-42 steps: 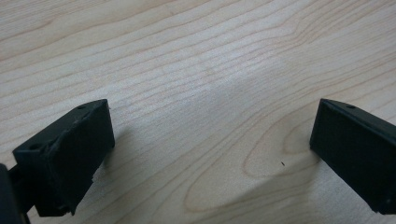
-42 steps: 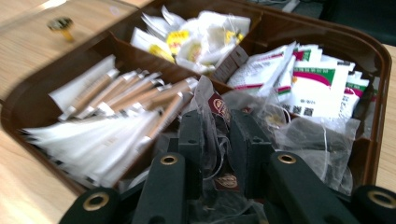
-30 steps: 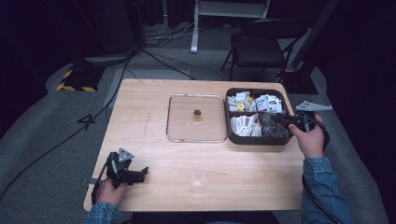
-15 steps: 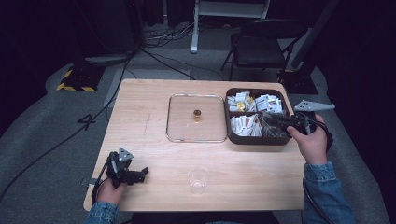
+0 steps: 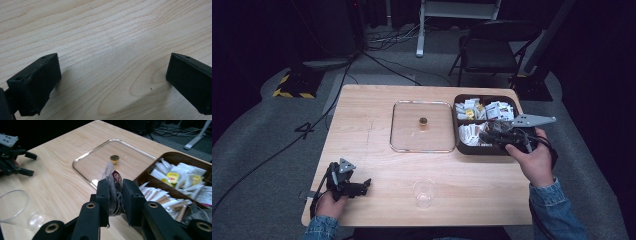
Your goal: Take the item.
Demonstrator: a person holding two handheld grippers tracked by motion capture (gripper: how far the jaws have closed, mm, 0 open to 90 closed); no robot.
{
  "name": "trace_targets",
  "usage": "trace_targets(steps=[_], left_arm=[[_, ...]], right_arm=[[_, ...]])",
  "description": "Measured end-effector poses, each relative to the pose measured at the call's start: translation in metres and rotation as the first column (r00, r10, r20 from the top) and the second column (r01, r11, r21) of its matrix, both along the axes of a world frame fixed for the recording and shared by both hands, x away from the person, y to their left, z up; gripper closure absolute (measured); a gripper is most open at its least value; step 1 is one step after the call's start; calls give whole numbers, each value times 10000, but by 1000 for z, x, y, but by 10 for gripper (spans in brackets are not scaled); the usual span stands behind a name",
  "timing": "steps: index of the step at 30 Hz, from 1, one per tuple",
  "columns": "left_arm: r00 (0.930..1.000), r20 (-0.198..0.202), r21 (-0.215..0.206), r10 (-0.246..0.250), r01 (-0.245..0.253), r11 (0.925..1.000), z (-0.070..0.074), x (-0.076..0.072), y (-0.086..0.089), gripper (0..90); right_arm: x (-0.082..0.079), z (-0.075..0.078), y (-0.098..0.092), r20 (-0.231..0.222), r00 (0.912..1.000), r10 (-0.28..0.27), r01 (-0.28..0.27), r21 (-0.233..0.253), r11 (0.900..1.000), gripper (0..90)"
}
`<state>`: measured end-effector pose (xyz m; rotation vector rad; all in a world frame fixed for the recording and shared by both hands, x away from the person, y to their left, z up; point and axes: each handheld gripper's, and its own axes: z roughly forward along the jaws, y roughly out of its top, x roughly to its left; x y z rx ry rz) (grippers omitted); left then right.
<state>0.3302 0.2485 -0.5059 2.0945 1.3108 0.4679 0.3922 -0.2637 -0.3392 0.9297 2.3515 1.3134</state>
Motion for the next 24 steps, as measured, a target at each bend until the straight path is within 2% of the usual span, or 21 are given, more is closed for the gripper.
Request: trace_targets(steps=[11,15,17,24], left_arm=[[10000,-4,14,-94,94,10000,0,1,0,0],[10000,-7,24,-98,98,9999,0,1,0,0],[10000,4,22,-92,92,10000,0,1,0,0],[10000,-2,-22,-5,5,10000,0,0,0,0]], right_arm=[[-21,1,32,143,9939,1098,-1098,-26,9940,762],[-31,3,48,197,9861,1649,-1648,-41,9863,762],[-33,3,50,200,9844,1749,-1748,-65,9846,762],[-44,1,71,-11,9678,2518,-2517,126,9677,762]])
